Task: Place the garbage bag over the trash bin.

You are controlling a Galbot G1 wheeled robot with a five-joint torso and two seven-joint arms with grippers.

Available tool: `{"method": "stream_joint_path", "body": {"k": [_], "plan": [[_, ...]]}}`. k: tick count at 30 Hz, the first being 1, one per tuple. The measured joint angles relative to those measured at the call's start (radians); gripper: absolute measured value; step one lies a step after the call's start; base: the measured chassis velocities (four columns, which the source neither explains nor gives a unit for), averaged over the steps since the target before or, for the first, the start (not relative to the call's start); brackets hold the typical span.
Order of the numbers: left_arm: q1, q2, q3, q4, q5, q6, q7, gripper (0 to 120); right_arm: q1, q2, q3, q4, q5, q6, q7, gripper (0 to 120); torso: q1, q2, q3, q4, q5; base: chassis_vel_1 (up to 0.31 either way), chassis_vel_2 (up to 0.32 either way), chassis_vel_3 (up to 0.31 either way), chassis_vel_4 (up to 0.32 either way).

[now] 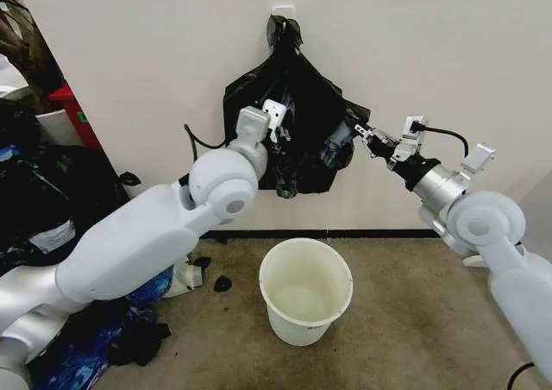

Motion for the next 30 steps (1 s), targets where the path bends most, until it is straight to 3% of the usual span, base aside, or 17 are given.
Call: {"method": "stream_joint_path", "body": {"k": [4, 12, 14, 16, 19, 21, 25, 30], "plan": [[0.062, 0.045, -0.082, -0.039, -0.021, -0.031, 0.041, 0, -0.048, -0.012, 0.011, 0.031, -0.001, 0.0, 0.005, 0, 0.0, 0.0, 0.0, -0.0001, -0.0001, 0.0, 0.0, 0.0, 0.0], [0.37, 0.183, -0.319, -0.185, -0.013, -0.114, 0.175, 0, -0.164, -0.011, 0.049, 0.131, -0.001, 0.006, 0.04, 0, 0.0, 0.0, 0.0, 0.0003, -0.0006, 0.0, 0.0, 0.0, 0.0], [0.512, 0.243, -0.406, -0.263, 0.019, -0.153, 0.209, 0, -0.223, -0.001, 0.071, 0.191, -0.003, 0.011, 0.054, 0, 0.0, 0.0, 0.0, 0.0005, 0.0001, 0.0, 0.0, 0.0, 0.0], [0.628, 0.283, -0.434, -0.319, 0.047, -0.195, 0.245, 0, -0.267, 0.006, 0.098, 0.251, 0.003, 0.014, 0.072, 0, 0.0, 0.0, 0.0, 0.0005, -0.0002, 0.0, 0.0, 0.0, 0.0], [0.715, 0.308, -0.461, -0.357, 0.071, -0.241, 0.29, 0, -0.3, 0.007, 0.127, 0.301, 0.022, 0.014, 0.093, 0, 0.0, 0.0, 0.0, 0.0003, -0.0007, 0.0, 0.0, 0.0, 0.0], [0.808, 0.328, -0.514, -0.387, 0.084, -0.333, 0.37, 0, -0.333, -0.001, 0.172, 0.353, 0.058, 0.012, 0.111, 0, 0.0, 0.0, 0.0, 0.0001, 0.0002, 0.0, 0.0, 0.0, 0.0], [0.858, 0.337, -0.543, -0.407, 0.033, -0.446, 0.439, 0, -0.365, -0.02, 0.241, 0.421, 0.134, 0.011, 0.155, 0, 0.0, 0.0, 0.0, 0.0, -0.0003, 0.0, 0.0, 0.0, 0.0], [0.827, 0.365, -0.555, -0.445, -0.04, -0.471, 0.436, 0, -0.404, -0.049, 0.358, 0.428, 0.221, 0.009, 0.194, 0, 0.0, 0.0, 0.0, -0.0001, 0.0002, 0.0, 0.0, 0.0, 0.0]]}}
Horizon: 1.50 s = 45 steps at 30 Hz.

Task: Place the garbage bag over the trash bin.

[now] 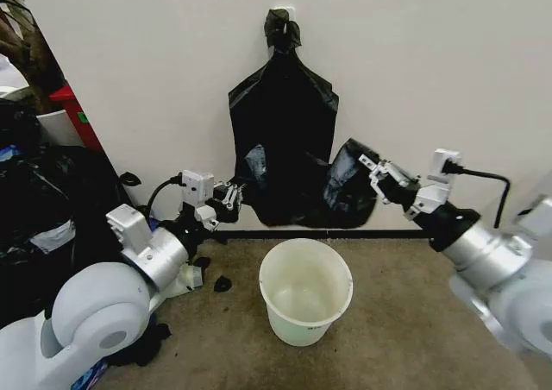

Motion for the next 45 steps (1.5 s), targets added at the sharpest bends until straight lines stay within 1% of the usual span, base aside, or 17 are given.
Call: {"method": "stream_joint_path", "body": {"k": [3, 4, 7, 11, 15, 16, 18, 21, 27, 32, 36, 39, 40, 42, 45], "plan": [[0.012, 0.021, -0.005, -0.005, 0.011, 0.0, -0.023, 0, -0.029, -0.008, 0.094, 0.0, 0.08, -0.019, 0.023, 0, 0.0, 0.0, 0.0, -0.0002, -0.0001, 0.0, 0.0, 0.0, 0.0], [0.012, 0.021, -0.005, -0.005, 0.011, 0.0, -0.023, 0, -0.029, -0.008, 0.094, 0.0, 0.08, -0.019, 0.023, 0, 0.0, 0.0, 0.0, -0.0002, -0.0001, 0.0, 0.0, 0.0, 0.0], [0.068, 0.027, -0.034, -0.005, 0.018, 0.0, -0.032, 0, -0.056, -0.005, 0.13, -0.002, 0.095, -0.027, 0.023, 0, 0.0, 0.0, 0.0, 0.0004, -0.0001, 0.0, 0.0, 0.0, 0.0], [0.072, 0.031, -0.048, -0.004, -0.003, -0.005, -0.03, 0, -0.05, -0.003, 0.141, -0.003, 0.101, -0.025, 0.024, 0, 0.0, 0.0, 0.0, 0.0004, -0.0001, 0.0, 0.0, 0.0, 0.0], [-0.001, 0.054, -0.037, -0.003, -0.03, -0.041, 0.01, 0, 0.005, -0.024, 0.132, -0.005, 0.112, -0.011, 0.036, 0, 0.0, 0.0, 0.0, 0.0002, -0.0001, 0.0, 0.0, 0.0, 0.0], [-0.037, 0.064, -0.031, -0.002, -0.039, -0.054, 0.029, 0, 0.026, -0.034, 0.128, -0.005, 0.118, -0.006, 0.039, 0, 0.0, 0.0, 0.0, 0.0002, -0.0001, 0.0, 0.0, 0.0, 0.0], [-0.047, 0.067, -0.03, -0.002, -0.041, -0.056, 0.035, 0, 0.034, -0.038, 0.127, -0.006, 0.12, -0.004, 0.04, 0, 0.0, 0.0, 0.0, 0.0002, -0.0001, 0.0, 0.0, 0.0, 0.0], [-0.11, 0.088, -0.029, -0.002, -0.08, -0.054, 0.041, 0, 0.097, -0.083, 0.124, -0.006, 0.154, 0.006, 0.062, 0, 0.0, 0.0, 0.0, 0.0002, -0.0001, 0.0, 0.0, 0.0, 0.0], [-0.146, 0.101, -0.028, -0.001, -0.139, -0.052, 0.036, 0, 0.16, -0.123, 0.153, -0.007, 0.25, 0.014, 0.092, 0, 0.0, 0.0, 0.0, 0.0004, -0.0003, 0.0, 0.0, 0.0, 0.0], [-0.163, 0.096, -0.016, 0.0, -0.167, -0.054, 0.054, 0, 0.159, -0.128, 0.172, -0.007, 0.294, 0.01, 0.094, 0, 0.0, 0.0, 0.0, 0.0, -0.0001, 0.0, 0.0, 0.0, 0.0], [-0.106, 0.076, -0.015, 0.0, -0.16, -0.053, 0.056, 0, 0.122, -0.104, 0.128, -0.008, 0.248, -0.008, 0.065, 0, 0.0, 0.0, 0.0, 0.0001, -0.0001, 0.0, 0.0, 0.0, 0.0], [-0.047, 0.059, -0.026, 0.001, -0.134, -0.053, 0.055, 0, 0.128, -0.095, 0.064, -0.009, 0.225, -0.009, 0.068, 0, 0.0, 0.0, 0.0, 0.0001, -0.0001, 0.0, 0.0, 0.0, 0.0], [-0.047, 0.059, -0.026, 0.001, -0.134, -0.053, 0.055, 0, 0.128, -0.095, 0.064, -0.009, 0.225, -0.009, 0.068, 0, 0.0, 0.0, 0.0, 0.0001, -0.0001, 0.0, 0.0, 0.0, 0.0], [0.03, 0.034, -0.038, 0.001, -0.104, -0.053, 0.053, 0, 0.145, -0.088, -0.004, -0.009, 0.204, -0.01, 0.078, 0, 0.0, 0.0, 0.0, 0.0005, -0.0003, 0.0, 0.0, 0.0, 0.0], [0.111, 0.005, -0.048, 0.002, -0.085, -0.053, 0.045, 0, 0.138, -0.073, -0.036, -0.009, 0.201, -0.019, 0.085, 0, 0.0, 0.0, 0.0, 0.0005, -0.0003, 0.0, 0.0, 0.0, 0.0]]}}
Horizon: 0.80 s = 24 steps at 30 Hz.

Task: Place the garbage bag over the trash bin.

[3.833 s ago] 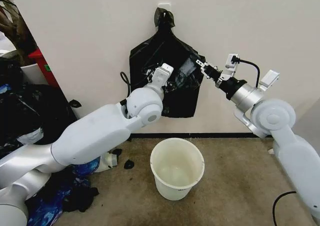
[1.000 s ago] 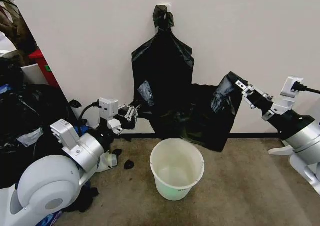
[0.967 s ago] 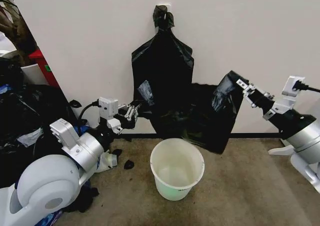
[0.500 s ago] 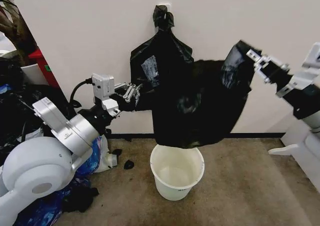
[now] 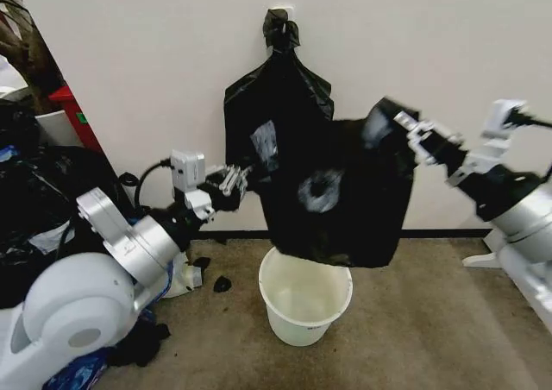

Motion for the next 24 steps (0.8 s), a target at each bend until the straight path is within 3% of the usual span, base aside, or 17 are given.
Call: {"method": "stream_joint_path", "body": {"k": [7, 14, 24], "plan": [[0.127, -0.088, 0.032, 0.0, 0.058, 0.004, -0.005, 0, -0.147, 0.082, -0.024, -0.001, -0.06, -0.041, -0.028, 0, 0.0, 0.0, 0.0, -0.0003, 0.0002, 0.0, 0.0, 0.0, 0.0], [0.149, -0.161, 0.056, 0.064, 0.128, 0.005, -0.011, 0, -0.254, 0.182, -0.056, -0.001, -0.108, -0.077, -0.055, 0, 0.0, 0.0, 0.0, -0.0006, 0.0002, 0.0, 0.0, 0.0, 0.0], [0.192, -0.251, 0.017, 0.167, 0.242, -0.019, -0.03, 0, -0.233, 0.226, -0.091, -0.001, -0.114, -0.073, -0.049, 0, 0.0, 0.0, 0.0, -0.0002, 0.0, 0.0, 0.0, 0.0, 0.0]]}}
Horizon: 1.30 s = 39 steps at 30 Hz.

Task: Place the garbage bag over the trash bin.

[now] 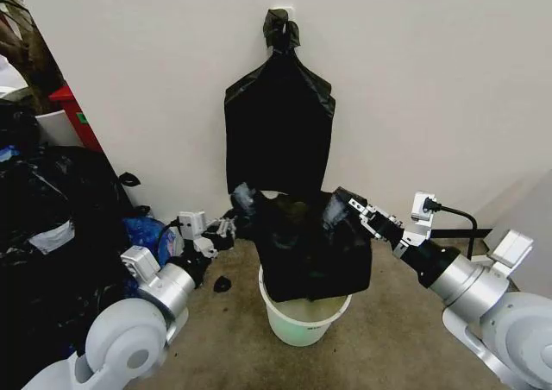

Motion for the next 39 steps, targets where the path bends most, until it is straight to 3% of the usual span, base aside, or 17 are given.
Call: {"method": "stream_joint_path", "body": {"k": [12, 22, 31, 39], "plan": [[-0.027, 0.002, -0.024, -0.025, 0.018, 0.005, -0.019, 0, 0.183, 0.046, -0.164, -0.001, -0.066, 0.037, 0.051, 0, 0.0, 0.0, 0.0, -0.0001, 0.0001, 0.0, 0.0, 0.0, 0.0], [-0.018, -0.027, -0.007, 0.062, 0.103, 0.006, 0.001, 0, 0.135, 0.153, -0.325, -0.155, -0.266, 0.081, -0.064, 0, 0.0, 0.0, 0.0, -0.0001, 0.0, 0.0, 0.0, 0.0, 0.0], [0.033, -0.08, 0.033, 0.15, 0.203, 0.02, 0.03, 0, 0.047, 0.177, -0.28, -0.312, -0.379, 0.113, -0.135, 0, 0.0, 0.0, 0.0, 0.0, 0.0003, 0.0, 0.0, 0.0, 0.0], [0.093, -0.101, 0.038, 0.125, 0.231, 0.043, 0.004, 0, -0.107, 0.17, -0.18, -0.225, -0.386, 0.116, -0.144, 0, 0.0, 0.0, 0.0, -0.0003, 0.0003, 0.0, 0.0, 0.0, 0.0]]}}
